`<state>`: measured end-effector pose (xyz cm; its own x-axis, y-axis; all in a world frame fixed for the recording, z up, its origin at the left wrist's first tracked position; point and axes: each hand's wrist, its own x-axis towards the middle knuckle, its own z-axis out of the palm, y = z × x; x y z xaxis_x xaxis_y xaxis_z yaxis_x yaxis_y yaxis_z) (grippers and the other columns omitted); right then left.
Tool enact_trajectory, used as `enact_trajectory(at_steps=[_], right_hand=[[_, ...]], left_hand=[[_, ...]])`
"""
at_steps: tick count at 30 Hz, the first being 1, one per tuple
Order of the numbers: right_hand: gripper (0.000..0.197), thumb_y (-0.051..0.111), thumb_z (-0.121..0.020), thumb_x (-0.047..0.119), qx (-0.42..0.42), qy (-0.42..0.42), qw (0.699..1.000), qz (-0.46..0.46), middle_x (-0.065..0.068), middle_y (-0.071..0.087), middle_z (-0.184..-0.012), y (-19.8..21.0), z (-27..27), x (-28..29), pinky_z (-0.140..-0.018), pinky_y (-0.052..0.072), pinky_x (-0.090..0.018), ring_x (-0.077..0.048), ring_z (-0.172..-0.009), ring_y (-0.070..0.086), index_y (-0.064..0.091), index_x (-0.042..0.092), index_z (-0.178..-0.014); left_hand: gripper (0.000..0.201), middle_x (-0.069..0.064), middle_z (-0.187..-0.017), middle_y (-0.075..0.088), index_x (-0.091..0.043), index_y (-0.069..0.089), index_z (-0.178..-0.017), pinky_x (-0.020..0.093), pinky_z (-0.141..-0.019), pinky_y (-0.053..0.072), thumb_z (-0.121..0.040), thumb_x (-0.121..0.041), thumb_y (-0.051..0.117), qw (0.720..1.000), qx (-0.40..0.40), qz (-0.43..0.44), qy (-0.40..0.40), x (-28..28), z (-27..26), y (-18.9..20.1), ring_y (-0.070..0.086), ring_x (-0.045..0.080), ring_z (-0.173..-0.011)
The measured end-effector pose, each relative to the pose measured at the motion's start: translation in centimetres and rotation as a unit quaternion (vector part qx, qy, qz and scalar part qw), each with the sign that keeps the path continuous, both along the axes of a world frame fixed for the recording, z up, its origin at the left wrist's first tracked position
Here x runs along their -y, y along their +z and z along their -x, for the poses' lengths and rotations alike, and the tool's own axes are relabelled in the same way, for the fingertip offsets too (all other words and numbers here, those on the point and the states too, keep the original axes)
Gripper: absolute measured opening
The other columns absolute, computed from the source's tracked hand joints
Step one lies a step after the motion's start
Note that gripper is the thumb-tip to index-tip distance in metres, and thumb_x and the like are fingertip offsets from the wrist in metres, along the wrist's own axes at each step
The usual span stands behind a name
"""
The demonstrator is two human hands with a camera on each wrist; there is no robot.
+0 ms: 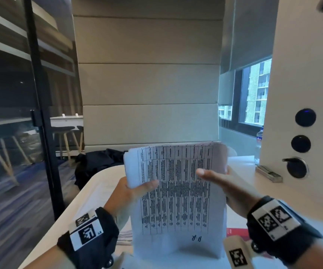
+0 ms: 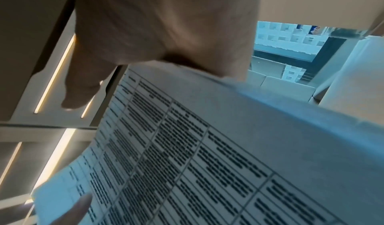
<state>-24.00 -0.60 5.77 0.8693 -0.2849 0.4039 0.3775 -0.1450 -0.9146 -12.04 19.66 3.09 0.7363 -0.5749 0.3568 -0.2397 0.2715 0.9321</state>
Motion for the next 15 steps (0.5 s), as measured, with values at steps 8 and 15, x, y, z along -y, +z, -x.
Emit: enact_trajectory(at_steps=[8,15], right_hand=[[0.085,0.085,-0.045,0.064,0.088,-0.089,0.991,-0.04,-0.018,0.062,-0.079,0.8,-1.1,0.2,-0.072,0.045,-0.039,-0.022,-0.074,0.057,0.062,-0.006,-0.086],[0.078,0.085,-0.048,0.058,0.012,-0.093,0.995,-0.026,-0.01,0.072,-0.091,-0.6,-1.0,-0.4,-0.085,0.052,-0.044,-0.027,-0.084,0.066,0.07,-0.001,-0.096]], left_hand=[[0.026,0.008,-0.103,0.073,-0.011,0.07,-0.103,0.044,-0.1,0.046,-0.082,-0.026,0.065,0.993,0.013,0.065,0.1,0.3,-0.5,0.4,0.065,0.026,-0.105],[0.033,0.0,-0.103,0.074,-0.018,0.068,-0.108,0.039,-0.095,0.049,-0.077,-0.028,0.066,0.996,0.017,0.03,0.078,0.2,0.7,-0.4,0.067,0.019,-0.1]])
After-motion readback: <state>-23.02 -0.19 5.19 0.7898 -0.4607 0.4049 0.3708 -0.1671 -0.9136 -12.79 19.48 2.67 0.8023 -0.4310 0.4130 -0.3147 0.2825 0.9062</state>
